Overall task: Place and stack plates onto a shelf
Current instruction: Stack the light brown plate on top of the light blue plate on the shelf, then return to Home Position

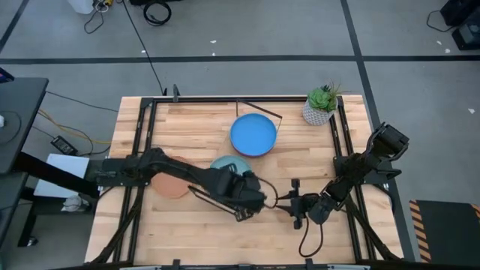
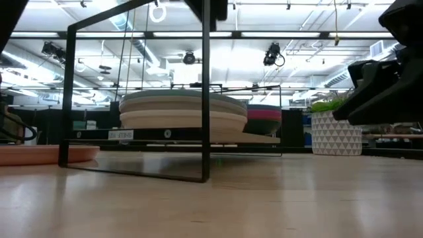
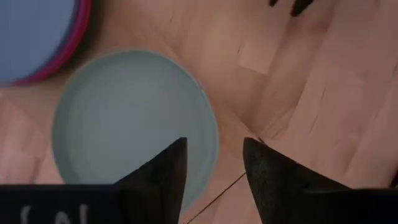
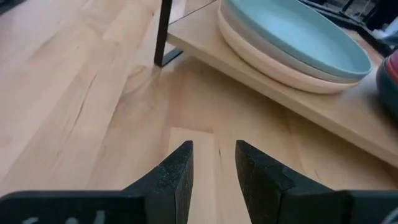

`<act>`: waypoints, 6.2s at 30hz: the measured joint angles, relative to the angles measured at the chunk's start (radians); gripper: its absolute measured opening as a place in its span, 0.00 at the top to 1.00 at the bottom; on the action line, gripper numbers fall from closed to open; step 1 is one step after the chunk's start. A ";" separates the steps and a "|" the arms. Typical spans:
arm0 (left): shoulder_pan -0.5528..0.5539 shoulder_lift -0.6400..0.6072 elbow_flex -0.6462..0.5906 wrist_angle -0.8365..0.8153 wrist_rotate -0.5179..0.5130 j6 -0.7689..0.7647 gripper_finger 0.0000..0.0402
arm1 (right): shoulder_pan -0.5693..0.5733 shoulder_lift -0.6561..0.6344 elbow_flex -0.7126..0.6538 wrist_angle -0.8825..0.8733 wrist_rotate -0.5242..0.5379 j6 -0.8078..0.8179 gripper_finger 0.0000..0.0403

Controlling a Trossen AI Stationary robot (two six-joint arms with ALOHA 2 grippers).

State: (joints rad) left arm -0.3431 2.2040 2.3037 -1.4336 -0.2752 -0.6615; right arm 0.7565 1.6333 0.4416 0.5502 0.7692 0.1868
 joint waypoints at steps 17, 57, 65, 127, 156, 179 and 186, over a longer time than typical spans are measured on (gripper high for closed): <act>-0.172 -0.144 -0.077 -0.135 -0.328 -0.254 0.65 | -0.011 -0.001 0.000 0.159 0.041 -0.265 0.69; -0.510 -0.712 -1.378 0.359 0.045 -0.871 0.65 | -0.060 -0.002 0.000 0.181 -0.090 -0.243 0.69; -0.488 -0.712 -1.487 0.426 0.030 -0.667 0.65 | -0.060 -0.002 0.000 0.179 -0.090 -0.223 0.69; -0.016 -0.612 -0.829 0.701 -0.118 -0.331 0.96 | -0.061 -0.002 0.000 0.174 -0.109 -0.231 0.69; 0.016 -0.392 -0.717 0.554 0.096 -0.101 0.62 | -0.066 -0.002 0.000 0.155 -0.109 -0.221 0.69; -0.045 -0.762 -1.183 0.867 -0.176 0.187 0.65 | -0.018 -0.045 -0.026 0.076 -0.082 -0.158 0.69; -0.006 -0.952 -1.494 1.215 -0.126 0.393 0.65 | -0.024 -0.124 -0.135 0.237 -0.086 -0.118 0.73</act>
State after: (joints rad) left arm -0.3492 1.2518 0.8096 -0.2187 -0.4011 -0.2683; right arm 0.7330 1.5093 0.3068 0.7870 0.6835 0.0688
